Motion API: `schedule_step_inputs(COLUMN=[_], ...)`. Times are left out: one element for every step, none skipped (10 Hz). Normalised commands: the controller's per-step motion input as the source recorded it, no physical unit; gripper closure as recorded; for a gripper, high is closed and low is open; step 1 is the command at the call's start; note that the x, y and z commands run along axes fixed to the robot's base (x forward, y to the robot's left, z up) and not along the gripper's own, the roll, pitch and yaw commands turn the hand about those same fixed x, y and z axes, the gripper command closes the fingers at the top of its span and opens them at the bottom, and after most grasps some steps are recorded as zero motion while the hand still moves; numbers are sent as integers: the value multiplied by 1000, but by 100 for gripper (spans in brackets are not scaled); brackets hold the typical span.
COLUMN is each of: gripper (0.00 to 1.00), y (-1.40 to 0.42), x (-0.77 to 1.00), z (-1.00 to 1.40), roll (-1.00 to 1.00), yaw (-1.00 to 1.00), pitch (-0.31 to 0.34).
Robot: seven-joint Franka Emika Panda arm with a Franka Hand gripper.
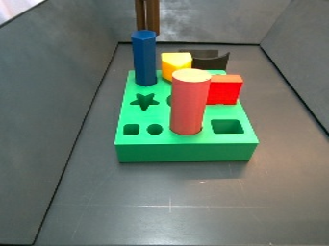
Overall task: Pick up the square-circle object. Move up. Rotate the square-circle object. Move to above the board. Insert the square-circle object.
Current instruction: Rotate the square-circle object.
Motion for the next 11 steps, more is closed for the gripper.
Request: schedule_step_inputs(gripper=[100, 100, 100, 100, 100, 100, 100, 100, 100, 100, 100], y=[2, 4, 5, 5, 7, 7, 8, 9, 8, -11, -10], x=[2, 2, 3, 3, 4, 5, 6, 8, 9, 2, 2], z=[2, 3, 4, 5, 7, 8, 9, 11, 12, 0, 0], roll=[-29, -34, -38, -44, -52, -68, -67, -64, -63, -12, -12], yaw=[-1000, -1000, -1000, -1000, -1000, -973, -719, -453, -272, -1000, -1000], pitch=[19, 22, 25, 28, 33, 42, 41, 39, 37, 7, 7])
